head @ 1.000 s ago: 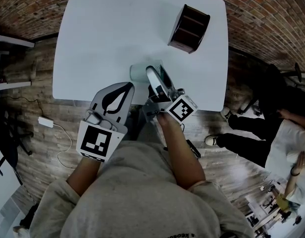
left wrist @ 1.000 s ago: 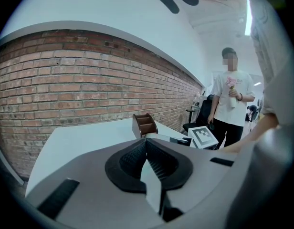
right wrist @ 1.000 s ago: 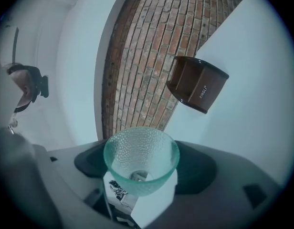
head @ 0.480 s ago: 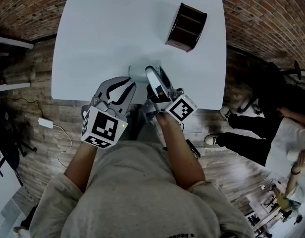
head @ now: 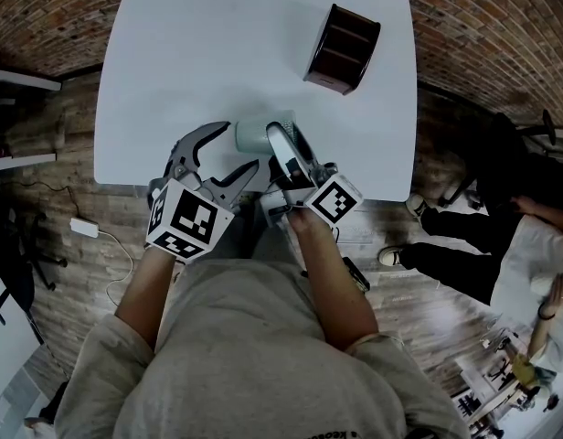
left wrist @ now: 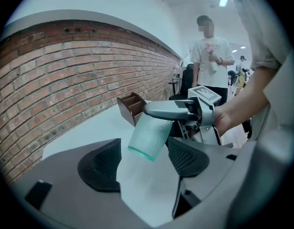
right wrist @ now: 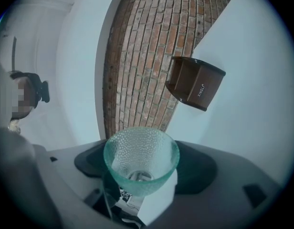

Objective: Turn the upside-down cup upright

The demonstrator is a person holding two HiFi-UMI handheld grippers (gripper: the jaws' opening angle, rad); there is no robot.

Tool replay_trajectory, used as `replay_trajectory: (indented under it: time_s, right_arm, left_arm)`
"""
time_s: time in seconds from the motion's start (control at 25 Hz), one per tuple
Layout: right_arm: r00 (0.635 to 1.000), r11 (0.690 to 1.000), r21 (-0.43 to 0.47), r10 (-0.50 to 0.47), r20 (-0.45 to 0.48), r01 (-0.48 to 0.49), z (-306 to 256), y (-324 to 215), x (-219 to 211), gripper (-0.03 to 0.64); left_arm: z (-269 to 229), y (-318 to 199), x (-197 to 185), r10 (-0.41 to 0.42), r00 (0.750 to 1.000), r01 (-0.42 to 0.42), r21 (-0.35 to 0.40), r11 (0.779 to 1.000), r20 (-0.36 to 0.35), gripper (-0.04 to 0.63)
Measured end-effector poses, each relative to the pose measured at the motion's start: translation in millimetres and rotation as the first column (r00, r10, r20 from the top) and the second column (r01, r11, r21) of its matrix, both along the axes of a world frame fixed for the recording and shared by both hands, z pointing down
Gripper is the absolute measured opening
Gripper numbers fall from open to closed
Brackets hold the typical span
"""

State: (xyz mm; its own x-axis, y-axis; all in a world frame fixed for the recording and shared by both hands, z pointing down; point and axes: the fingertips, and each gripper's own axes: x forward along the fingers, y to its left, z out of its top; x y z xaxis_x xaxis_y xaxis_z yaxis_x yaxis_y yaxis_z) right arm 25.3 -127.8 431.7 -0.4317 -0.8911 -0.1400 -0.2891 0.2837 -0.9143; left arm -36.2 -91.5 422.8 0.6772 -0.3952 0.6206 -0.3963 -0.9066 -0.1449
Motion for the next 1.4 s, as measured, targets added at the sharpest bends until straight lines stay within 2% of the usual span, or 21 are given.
replay_trajectory:
  time_s: [0.36,0.64,1.4]
  right_arm:
    - [1.0,1.0,-0.018,0.003,0.004,-0.003,3.7,2.7,0.8,0.388]
    - [1.0,1.0,-0.024,0.004,0.005,-0.004,4.7,2.1,0.6,0.388]
    - [0.999,1.0,-0.014,-0.013,0.042,0.014,3.4,1.9,0.1,0.388]
  left_arm:
    - [17.1,-7.5,3.4,0.056,0.997,-0.057,0.003,0.998,0.056,0.333]
    - [28.8,-4.5,9.7,0.117,0.991,-0.114,-0.04,0.993,0.066,0.348]
    - [41.1,-6.9,28.4,0.216,0.972,-0.213,-0.039,0.976,0.093,0.35]
